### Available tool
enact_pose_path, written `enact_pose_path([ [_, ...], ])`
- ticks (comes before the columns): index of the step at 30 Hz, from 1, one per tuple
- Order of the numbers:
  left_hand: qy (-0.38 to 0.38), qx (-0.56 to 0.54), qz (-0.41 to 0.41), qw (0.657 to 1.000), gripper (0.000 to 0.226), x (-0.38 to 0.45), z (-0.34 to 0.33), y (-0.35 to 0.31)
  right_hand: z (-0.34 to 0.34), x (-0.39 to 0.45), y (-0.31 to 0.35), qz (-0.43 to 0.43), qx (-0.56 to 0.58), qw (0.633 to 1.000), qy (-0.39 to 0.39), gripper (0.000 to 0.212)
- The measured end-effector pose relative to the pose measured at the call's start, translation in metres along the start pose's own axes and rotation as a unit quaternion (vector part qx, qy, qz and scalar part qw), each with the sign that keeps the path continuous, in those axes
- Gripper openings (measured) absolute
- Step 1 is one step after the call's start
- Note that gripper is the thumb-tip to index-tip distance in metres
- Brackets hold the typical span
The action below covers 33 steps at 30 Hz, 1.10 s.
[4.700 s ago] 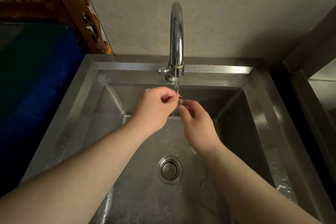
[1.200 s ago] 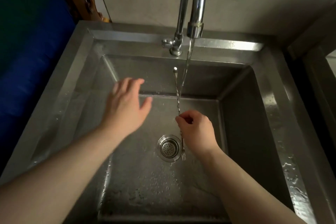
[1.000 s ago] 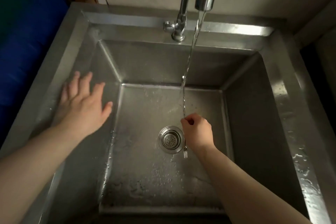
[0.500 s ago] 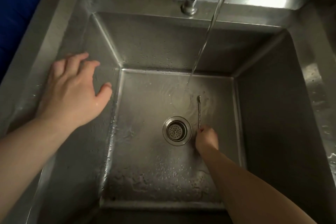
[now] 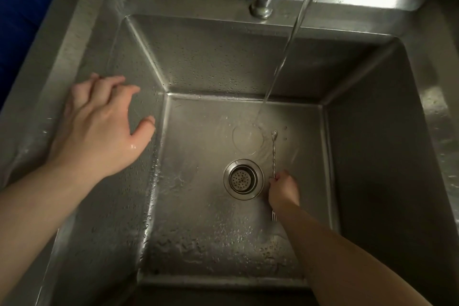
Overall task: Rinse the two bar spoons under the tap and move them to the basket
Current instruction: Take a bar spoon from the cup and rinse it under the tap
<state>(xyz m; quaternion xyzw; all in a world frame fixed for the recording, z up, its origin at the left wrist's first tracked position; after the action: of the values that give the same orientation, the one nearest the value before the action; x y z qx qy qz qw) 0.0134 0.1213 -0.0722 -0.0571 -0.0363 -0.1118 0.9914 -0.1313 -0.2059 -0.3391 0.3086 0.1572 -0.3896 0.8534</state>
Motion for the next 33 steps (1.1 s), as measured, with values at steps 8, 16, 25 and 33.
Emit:
enact_pose_path([
  [8, 0.004, 0.001, -0.003, 1.0, 0.069, 0.0, -0.001, 0.001, 0.001, 0.0, -0.001, -0.003, 0.019, 1.0, 0.0, 0.014],
  [16, 0.019, 0.014, 0.005, 1.0, 0.065, 0.0, -0.004, 0.003, 0.024, -0.02, 0.004, -0.004, 0.033, 0.999, 0.0, 0.013],
  [25, 0.055, -0.12, 0.078, 0.988, 0.053, -0.012, 0.022, 0.01, 0.091, -0.089, 0.08, 0.085, 0.075, 0.994, -0.002, 0.017],
  [33, -0.077, -0.214, 0.063, 0.972, 0.029, -0.054, 0.15, 0.014, 0.125, -0.206, 0.201, 0.239, 0.13, 0.961, 0.045, 0.01],
])
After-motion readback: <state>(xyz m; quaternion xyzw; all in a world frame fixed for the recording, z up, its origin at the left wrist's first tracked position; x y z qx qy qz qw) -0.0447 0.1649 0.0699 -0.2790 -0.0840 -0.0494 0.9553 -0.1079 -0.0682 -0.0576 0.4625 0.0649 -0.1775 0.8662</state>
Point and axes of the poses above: each hand's wrist, its own x-axis towards the middle knuckle, its own z-axis out of the back of the hand, y = z × x, the point moved 8 cm from there along x, towards the middle knuckle
